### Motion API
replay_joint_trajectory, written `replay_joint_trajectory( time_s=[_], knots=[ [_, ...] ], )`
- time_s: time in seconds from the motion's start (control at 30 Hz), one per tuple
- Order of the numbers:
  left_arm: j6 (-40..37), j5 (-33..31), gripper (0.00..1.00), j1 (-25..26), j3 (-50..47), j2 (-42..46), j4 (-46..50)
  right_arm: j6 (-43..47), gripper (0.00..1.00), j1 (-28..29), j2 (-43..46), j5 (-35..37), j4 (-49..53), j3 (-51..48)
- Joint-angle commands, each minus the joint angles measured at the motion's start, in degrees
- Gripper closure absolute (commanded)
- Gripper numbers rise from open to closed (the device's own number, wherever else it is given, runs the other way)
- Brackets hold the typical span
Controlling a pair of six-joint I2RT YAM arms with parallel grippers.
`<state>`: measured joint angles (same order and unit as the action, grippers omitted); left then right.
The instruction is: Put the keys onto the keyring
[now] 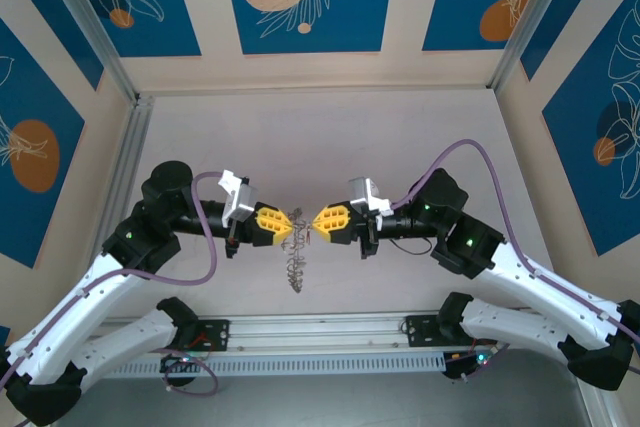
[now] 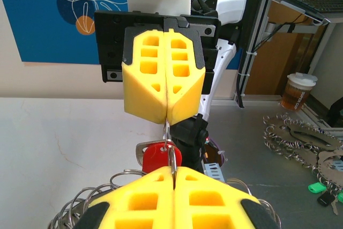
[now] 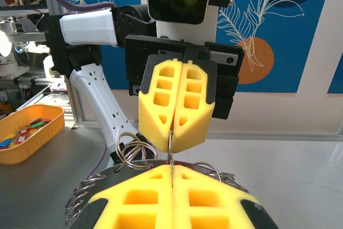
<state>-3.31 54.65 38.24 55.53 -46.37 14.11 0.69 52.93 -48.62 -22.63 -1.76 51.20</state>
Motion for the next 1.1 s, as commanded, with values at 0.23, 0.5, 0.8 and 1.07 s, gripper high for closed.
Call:
replay_joint_trajectory(
  time_s=[0.23, 0.5, 0.8, 1.07],
  knots=[
    [0.4, 1.5, 1.0, -0.8, 0.2, 0.1, -2.7, 0.0, 1.0, 0.4, 0.0, -0.3, -2.4, -0.9],
    [0.7, 1.5, 1.0, -0.8, 0.1, -0.2, -3.1, -0.6, 1.0, 0.4, -0.2, -1.4, -2.5, -0.9],
    [0.7, 1.3, 1.0, -0.8, 0.0, -0.2, -3.2, -0.7, 1.0, 0.6, 0.1, -1.4, -2.5, -1.2],
    [0.8, 1.4, 1.0, -0.8, 0.0, -0.2, -3.3, -1.0, 1.0, 0.6, -0.3, -1.2, -3.4, -1.4]
  ],
)
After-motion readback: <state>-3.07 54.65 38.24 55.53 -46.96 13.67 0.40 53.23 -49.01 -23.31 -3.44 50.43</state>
